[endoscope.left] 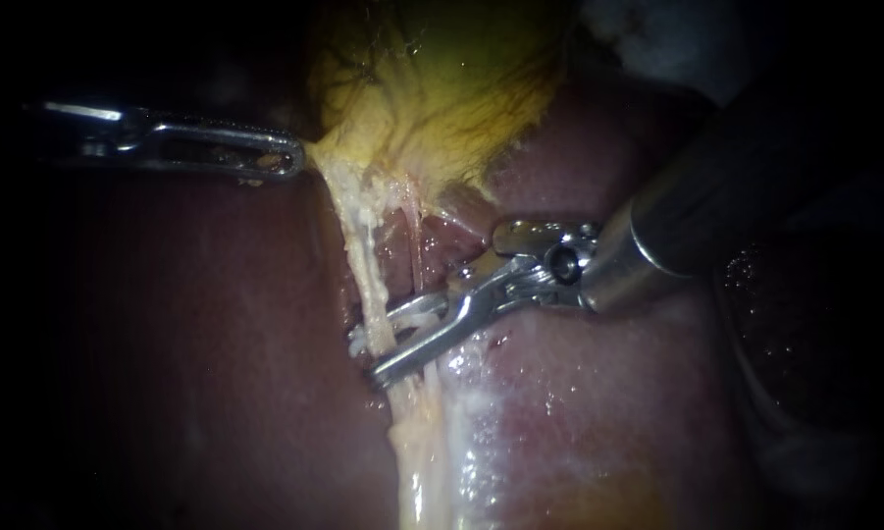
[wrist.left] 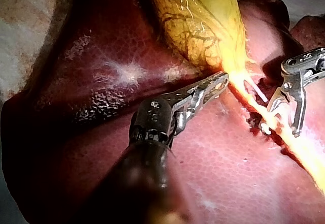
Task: Clipping first clip left tube
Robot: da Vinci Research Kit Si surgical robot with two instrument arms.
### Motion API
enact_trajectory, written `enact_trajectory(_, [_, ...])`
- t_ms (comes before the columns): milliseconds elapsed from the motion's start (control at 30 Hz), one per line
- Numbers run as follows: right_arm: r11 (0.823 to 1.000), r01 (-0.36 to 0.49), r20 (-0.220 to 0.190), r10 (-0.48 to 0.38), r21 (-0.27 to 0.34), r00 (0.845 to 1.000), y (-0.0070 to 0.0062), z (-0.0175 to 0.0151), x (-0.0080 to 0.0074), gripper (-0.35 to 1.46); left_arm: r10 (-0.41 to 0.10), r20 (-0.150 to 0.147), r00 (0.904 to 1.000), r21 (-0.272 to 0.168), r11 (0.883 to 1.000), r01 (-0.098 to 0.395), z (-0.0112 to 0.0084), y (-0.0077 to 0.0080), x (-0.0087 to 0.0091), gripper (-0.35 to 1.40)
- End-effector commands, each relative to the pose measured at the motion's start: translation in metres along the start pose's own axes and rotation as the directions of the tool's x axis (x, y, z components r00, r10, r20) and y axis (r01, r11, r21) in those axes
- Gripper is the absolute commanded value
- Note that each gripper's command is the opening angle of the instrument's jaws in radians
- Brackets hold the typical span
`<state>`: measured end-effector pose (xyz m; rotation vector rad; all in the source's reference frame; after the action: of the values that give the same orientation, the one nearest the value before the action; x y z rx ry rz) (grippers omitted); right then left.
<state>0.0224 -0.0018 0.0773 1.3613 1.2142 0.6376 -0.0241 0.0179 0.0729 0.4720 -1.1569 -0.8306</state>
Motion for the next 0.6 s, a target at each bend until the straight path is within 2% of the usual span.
enact_trajectory(33, [1.0, 0.001, -0.005, -0.001, -0.007, 1.0, -0.0003, 0.0001, 0.0, 0.54, 0.0, 0.0, 1.0, 0.0, 1.0, 0.0, 0.0, 0.0, 0.0, -0.35])
enact_trajectory(133, [1.0, 0.001, 0.007, -0.001, 0.003, 1.0, -0.0007, 0.0004, -0.0002, 0.54, 0.0, 0.0, 1.0, 0.0, 1.0, 0.0, 0.0, 0.0, 0.0, -0.35])
enact_trajectory(433, [0.998, -0.001, 0.078, -0.004, 0.06, 0.997, -0.0029, 0.0021, -0.0017, 0.53, 0.0, 0.0, 1.0, 0.0, 1.0, 0.0, 0.0, 0.0, 0.0, -0.35])
enact_trajectory(600, [0.997, -0.002, 0.097, -0.006, 0.077, 0.995, -0.0036, 0.0028, -0.0022, 0.51, 0.0, 0.0, 1.0, 0.0, 1.0, 0.0, 0.0, 0.0, 0.0, -0.35])
